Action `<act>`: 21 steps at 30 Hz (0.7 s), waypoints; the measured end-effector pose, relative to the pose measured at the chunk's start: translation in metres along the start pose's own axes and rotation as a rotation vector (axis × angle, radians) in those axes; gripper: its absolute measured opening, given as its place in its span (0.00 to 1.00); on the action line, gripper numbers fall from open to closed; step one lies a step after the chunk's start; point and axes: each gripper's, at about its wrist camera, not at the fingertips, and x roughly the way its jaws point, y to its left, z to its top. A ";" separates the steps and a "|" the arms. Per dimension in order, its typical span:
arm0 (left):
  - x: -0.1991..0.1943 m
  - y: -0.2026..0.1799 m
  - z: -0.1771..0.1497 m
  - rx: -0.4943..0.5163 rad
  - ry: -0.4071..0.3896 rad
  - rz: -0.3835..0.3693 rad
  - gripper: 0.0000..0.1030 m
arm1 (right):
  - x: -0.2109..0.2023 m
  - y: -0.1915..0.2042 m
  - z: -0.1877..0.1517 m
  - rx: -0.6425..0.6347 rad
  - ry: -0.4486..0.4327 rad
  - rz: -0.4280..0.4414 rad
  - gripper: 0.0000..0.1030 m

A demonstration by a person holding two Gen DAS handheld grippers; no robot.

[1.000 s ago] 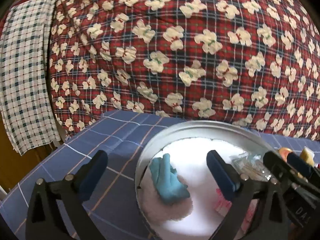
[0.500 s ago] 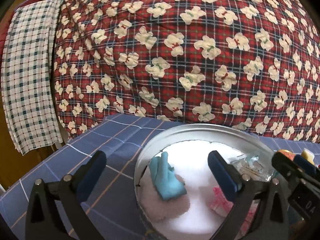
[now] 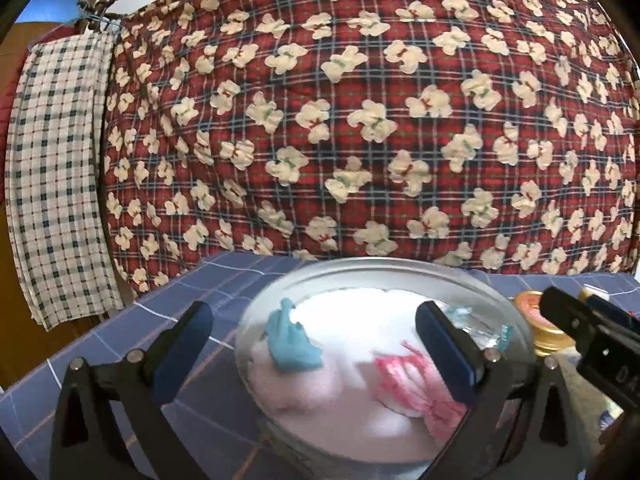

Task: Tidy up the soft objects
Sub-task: 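Withdraw both grippers from the tin, then reach the right gripper toward the red pouch and grasp it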

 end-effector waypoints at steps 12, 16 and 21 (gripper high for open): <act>-0.024 -0.036 -0.008 0.005 0.028 -0.074 1.00 | -0.029 -0.043 -0.003 -0.071 -0.047 -0.116 0.73; -0.034 -0.057 -0.011 0.035 0.026 -0.116 1.00 | -0.036 -0.068 -0.004 -0.081 -0.043 -0.173 0.73; -0.045 -0.086 -0.014 0.062 0.036 -0.186 1.00 | -0.044 -0.098 -0.004 -0.071 -0.035 -0.229 0.73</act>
